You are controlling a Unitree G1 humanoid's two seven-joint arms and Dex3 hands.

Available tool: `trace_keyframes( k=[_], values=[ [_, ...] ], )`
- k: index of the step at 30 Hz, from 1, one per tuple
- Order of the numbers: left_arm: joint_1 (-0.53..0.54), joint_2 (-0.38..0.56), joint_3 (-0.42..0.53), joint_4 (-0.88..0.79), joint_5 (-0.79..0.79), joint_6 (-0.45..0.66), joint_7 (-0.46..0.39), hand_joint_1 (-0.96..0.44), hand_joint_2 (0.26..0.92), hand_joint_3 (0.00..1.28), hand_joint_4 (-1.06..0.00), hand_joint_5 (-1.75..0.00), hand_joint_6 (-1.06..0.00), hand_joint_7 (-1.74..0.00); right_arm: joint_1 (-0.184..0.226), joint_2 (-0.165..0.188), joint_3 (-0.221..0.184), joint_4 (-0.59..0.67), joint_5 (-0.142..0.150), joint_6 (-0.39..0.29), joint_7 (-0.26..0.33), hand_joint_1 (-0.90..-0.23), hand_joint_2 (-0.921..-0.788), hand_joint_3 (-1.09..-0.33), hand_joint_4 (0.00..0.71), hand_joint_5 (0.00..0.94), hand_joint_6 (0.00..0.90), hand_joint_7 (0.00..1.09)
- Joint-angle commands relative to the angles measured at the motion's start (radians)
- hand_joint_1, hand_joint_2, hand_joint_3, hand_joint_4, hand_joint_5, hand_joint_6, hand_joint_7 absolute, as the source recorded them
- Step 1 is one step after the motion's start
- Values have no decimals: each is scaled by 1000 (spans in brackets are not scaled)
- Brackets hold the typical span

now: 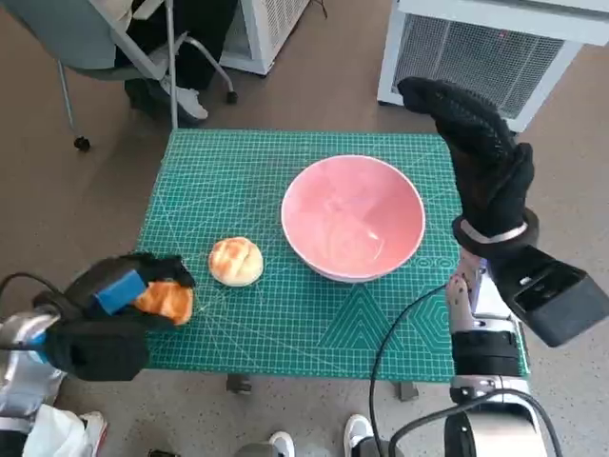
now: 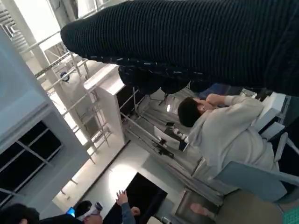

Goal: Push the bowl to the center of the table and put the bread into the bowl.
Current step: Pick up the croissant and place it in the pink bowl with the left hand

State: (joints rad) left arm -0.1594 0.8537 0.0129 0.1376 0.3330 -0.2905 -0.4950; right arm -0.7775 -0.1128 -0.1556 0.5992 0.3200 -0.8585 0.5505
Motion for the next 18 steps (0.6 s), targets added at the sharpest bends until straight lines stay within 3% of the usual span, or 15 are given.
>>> trace_keyframes(
  k=[1, 9, 18],
  values=[
    [-37, 16, 45, -61, -45, 12, -7, 0, 921, 178, -506, -1343, -554, -1266, 24, -1, -2, 3, 8, 10, -1, -608, -921, -775, 299, 9, -1, 750],
    [-130, -5, 90, -213, -97, 100, -12, 1, 921, 168, -524, -1303, -560, -1278, 22, -5, -5, 3, 4, 9, -5, -605, -921, -777, 299, 9, -1, 750],
    [-340, -90, 26, -267, -86, 138, 15, 1, 920, 135, -573, -1208, -589, -1288, 19, -5, -5, -1, 8, 12, -4, -610, -921, -784, 296, 8, -1, 747]
  ],
)
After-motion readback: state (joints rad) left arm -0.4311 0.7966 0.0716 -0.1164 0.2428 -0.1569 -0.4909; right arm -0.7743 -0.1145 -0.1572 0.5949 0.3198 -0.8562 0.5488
